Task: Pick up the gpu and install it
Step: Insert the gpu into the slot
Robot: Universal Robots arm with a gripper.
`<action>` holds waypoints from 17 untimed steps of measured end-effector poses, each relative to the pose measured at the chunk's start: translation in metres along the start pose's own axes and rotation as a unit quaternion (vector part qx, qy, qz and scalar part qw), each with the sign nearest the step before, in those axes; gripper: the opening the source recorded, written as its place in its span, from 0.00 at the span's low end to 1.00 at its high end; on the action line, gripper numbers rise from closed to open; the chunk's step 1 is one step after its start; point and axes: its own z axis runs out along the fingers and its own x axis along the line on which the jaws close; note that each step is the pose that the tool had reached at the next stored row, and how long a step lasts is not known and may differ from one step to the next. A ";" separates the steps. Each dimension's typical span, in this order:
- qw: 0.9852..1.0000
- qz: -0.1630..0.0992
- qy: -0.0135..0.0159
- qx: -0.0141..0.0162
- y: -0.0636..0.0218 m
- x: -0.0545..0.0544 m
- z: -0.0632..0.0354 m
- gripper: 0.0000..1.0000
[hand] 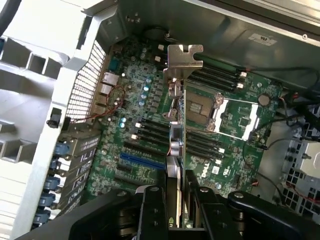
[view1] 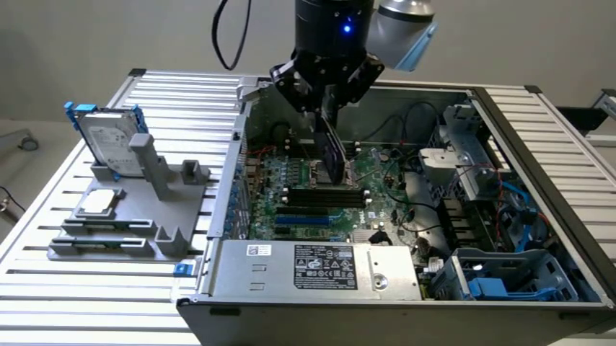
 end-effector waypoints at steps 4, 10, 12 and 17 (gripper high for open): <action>0.999 -0.036 0.002 -0.001 0.0001 0.000 -0.0019 0.27; 0.996 -0.091 0.006 -0.004 0.0002 0.000 -0.0020 0.27; 0.994 -0.108 0.007 -0.005 0.0001 0.000 -0.0020 0.27; 0.989 -0.150 0.011 0.000 0.0008 0.000 -0.0062 0.27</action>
